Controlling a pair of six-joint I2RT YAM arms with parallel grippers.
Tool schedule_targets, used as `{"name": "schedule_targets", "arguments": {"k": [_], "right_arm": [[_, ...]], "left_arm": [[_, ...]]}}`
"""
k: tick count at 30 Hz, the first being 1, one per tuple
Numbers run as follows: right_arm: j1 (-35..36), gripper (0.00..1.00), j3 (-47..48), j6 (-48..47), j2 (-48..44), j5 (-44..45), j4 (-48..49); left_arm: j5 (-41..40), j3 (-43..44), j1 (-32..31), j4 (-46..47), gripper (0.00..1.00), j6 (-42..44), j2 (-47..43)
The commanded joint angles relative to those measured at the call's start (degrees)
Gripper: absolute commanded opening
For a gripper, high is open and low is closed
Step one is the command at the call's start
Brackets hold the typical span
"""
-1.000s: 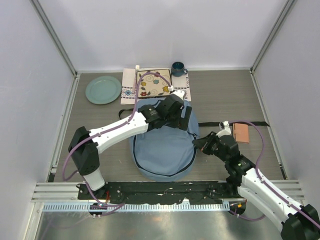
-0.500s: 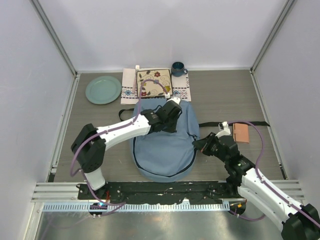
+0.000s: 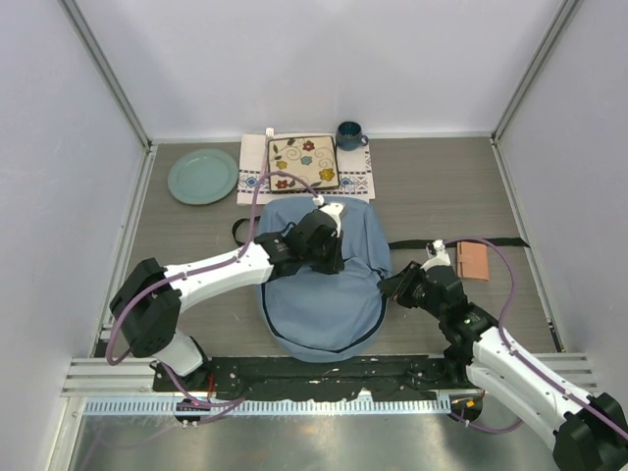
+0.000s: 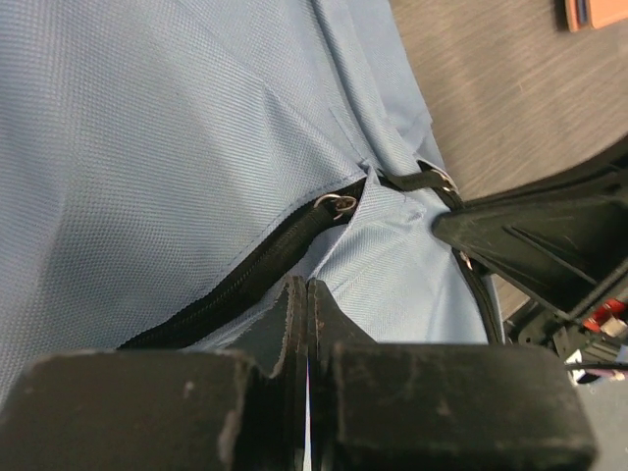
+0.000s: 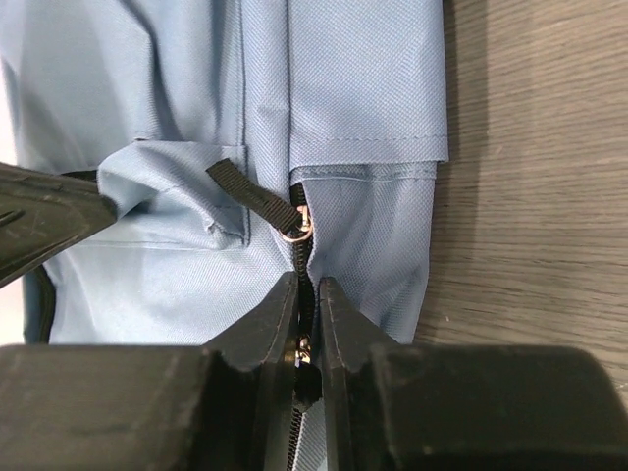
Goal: Pack the student bag
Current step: Unzip the student bag at the center of the board.
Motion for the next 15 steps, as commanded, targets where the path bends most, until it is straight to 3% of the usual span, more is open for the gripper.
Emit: {"name": "schedule_targets", "arguments": {"k": [1,4,8,15], "right_arm": [[0.2,0.19,1.5,0.5,1.6,1.7,0.4],[0.3,0.22,1.4,0.2,1.5,1.9,0.5],[0.2,0.47,3.5,-0.6,0.8,2.7,-2.1],[0.3,0.60,9.3,-2.1,-3.2,6.0,-5.9]], "left_arm": [[12.2,-3.7,-1.9,1.8,0.00,-0.5,-1.6],[12.9,-5.4,-2.7,2.4,0.00,-0.4,-0.5],[9.5,-8.6,-4.0,4.2,0.00,-1.2,0.0],[3.9,-11.0,-6.8,4.6,0.00,-1.1,-0.1]]}}
